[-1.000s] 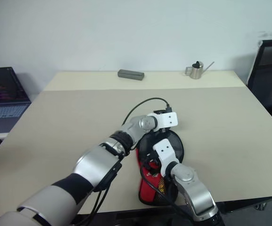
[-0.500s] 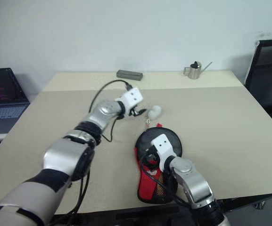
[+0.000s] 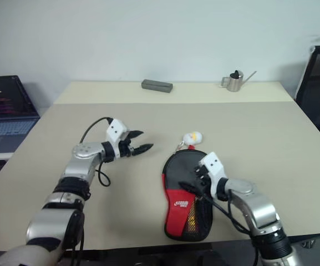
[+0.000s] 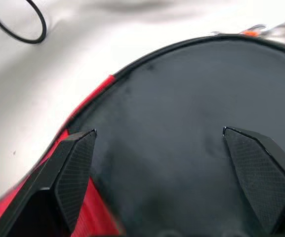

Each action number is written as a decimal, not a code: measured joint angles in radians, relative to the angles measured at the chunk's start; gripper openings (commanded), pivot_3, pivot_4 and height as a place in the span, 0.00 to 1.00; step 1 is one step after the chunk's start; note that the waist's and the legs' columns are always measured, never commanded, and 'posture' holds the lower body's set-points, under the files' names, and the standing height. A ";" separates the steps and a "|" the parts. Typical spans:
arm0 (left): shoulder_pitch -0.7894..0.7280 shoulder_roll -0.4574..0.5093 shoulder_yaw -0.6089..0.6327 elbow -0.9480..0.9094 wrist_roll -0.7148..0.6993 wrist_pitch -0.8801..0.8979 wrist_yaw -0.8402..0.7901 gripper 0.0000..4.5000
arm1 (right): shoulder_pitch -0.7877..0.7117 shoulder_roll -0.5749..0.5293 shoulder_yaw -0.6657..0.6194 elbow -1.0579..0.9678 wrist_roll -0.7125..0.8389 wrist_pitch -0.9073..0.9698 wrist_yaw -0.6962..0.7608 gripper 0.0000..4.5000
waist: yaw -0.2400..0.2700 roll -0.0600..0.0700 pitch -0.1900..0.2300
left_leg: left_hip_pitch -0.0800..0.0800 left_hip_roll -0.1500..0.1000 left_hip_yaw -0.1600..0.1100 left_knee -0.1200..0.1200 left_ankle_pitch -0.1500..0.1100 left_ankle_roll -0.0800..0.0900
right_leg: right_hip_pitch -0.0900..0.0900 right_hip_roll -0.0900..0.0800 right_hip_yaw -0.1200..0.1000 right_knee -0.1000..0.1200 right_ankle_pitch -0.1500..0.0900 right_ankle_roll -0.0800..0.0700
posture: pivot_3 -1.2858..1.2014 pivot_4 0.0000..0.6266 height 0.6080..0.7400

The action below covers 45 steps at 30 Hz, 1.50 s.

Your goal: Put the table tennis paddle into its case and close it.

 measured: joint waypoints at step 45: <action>0.182 -0.181 -0.393 -0.405 -0.025 0.183 0.005 0.82 | -0.182 -0.454 -0.235 0.081 0.230 0.043 0.228 1.00 | 0.012 0.006 0.006 | -0.007 -0.003 0.002 0.013 -0.004 0.007 | 0.001 -0.005 -0.001 -0.001 0.000 -0.001 | 0.52 0.24 1.00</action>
